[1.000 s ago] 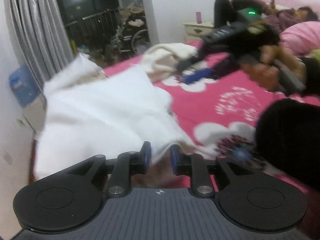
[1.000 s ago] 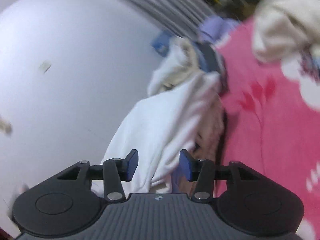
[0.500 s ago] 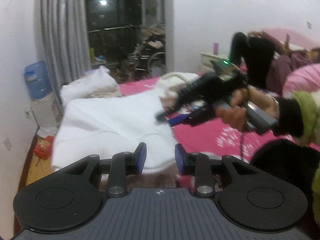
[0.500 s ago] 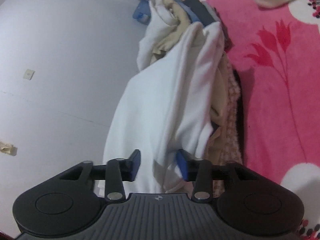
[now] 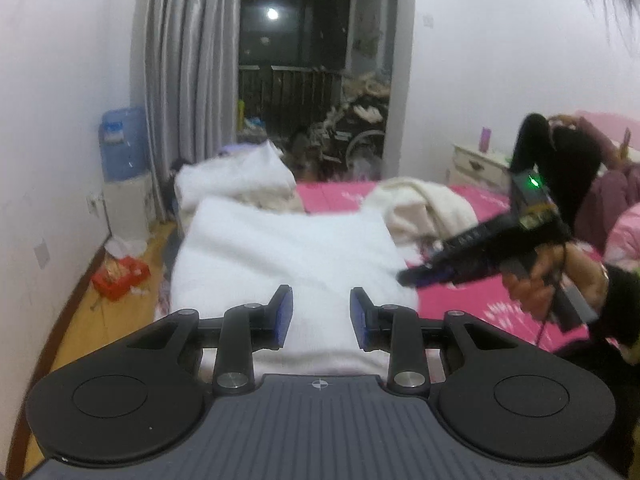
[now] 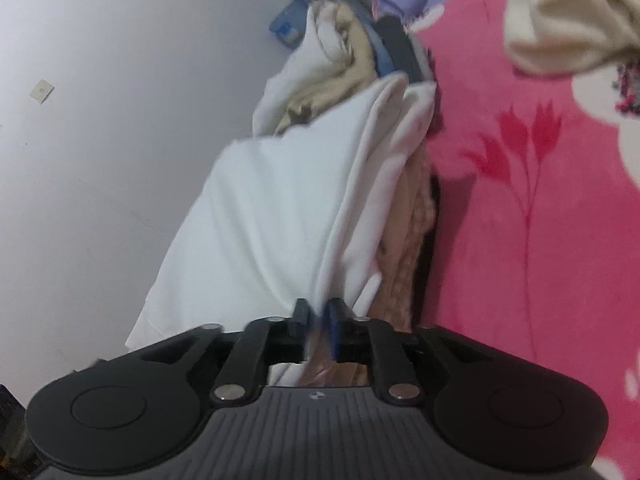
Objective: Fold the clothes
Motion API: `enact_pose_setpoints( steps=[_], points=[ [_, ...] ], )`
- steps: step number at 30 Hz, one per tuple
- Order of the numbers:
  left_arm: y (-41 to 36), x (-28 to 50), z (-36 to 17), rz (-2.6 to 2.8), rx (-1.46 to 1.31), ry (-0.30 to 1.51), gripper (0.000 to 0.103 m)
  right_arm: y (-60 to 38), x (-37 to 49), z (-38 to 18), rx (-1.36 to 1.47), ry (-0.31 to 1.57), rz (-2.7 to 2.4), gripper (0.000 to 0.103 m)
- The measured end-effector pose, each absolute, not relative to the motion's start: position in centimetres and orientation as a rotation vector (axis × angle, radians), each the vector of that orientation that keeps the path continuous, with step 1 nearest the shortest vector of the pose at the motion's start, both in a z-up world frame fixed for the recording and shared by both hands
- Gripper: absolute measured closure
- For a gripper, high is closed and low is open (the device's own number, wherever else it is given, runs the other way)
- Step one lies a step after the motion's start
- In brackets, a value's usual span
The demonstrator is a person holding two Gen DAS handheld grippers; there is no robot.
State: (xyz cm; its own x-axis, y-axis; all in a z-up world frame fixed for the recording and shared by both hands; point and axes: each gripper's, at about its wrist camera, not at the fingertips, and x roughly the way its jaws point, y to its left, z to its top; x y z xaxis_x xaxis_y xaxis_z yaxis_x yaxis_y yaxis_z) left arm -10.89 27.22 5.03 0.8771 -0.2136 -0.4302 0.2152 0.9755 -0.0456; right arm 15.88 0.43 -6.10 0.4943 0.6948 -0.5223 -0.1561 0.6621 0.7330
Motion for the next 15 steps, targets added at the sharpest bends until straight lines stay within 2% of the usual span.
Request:
enact_pose_setpoints(
  steps=[2,3,5,7,11,15],
  points=[
    [27.4,-9.5,5.6,-0.193,0.009,0.434,0.070,-0.9,16.7,-6.5,0.749,0.890,0.529,0.073],
    [27.5,-8.5,5.9,-0.169,0.007,0.426,0.067,-1.7,17.3,-6.8,0.795,0.875,0.501,0.061],
    [28.1,-6.3,6.4,-0.119,-0.009,0.414,0.058,-3.3,18.8,-7.4,0.885,0.841,0.448,0.055],
    [28.9,-3.1,6.9,-0.059,-0.035,0.426,0.043,-4.5,21.0,-7.9,0.956,0.804,0.415,0.039],
    [31.8,4.5,6.7,-0.006,-0.142,0.513,0.036,-5.0,25.3,-9.1,1.023,0.802,0.416,0.028],
    [34.3,11.2,4.5,-0.012,-0.225,0.673,0.035,-4.5,27.8,-10.8,1.044,0.858,0.449,0.026]
  ],
)
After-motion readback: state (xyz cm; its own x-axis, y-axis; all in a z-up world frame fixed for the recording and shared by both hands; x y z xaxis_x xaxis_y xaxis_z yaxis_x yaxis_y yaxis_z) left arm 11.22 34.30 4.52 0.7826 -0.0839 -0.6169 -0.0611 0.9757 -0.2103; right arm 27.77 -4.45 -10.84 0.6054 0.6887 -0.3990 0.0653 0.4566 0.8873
